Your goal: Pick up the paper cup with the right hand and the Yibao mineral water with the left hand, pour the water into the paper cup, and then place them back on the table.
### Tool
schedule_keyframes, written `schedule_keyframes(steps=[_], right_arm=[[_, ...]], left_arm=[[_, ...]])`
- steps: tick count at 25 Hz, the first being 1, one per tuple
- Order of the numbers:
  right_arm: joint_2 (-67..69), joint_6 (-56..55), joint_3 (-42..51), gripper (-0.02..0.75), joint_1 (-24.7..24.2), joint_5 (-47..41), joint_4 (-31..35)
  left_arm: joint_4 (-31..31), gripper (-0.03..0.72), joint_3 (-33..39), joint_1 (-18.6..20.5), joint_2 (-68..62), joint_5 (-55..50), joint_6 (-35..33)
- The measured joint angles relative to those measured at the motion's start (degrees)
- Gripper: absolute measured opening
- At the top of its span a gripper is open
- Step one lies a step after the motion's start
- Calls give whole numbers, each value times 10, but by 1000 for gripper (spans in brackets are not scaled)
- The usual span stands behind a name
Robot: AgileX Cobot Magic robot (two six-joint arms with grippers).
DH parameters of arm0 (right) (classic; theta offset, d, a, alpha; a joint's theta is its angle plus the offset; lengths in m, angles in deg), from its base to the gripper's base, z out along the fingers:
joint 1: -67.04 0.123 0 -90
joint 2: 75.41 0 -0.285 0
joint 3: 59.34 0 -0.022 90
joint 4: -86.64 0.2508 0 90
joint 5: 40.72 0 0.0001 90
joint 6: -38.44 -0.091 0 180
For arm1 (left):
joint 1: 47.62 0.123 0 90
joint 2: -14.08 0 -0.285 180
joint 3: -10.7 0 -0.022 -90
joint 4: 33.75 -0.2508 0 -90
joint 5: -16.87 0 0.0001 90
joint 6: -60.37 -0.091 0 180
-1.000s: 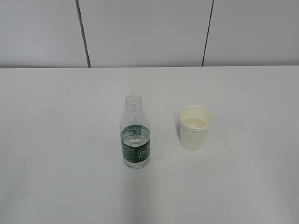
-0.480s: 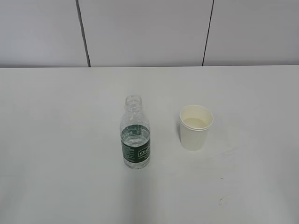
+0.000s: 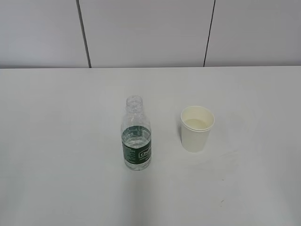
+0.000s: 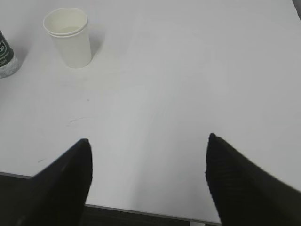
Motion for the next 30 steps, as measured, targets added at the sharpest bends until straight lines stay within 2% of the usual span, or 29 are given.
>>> schedule_keyframes(steps=[30], right_arm=[[0,2,0,585,0,0,0]], left_arm=[[1,488,0,0,0,0,0]])
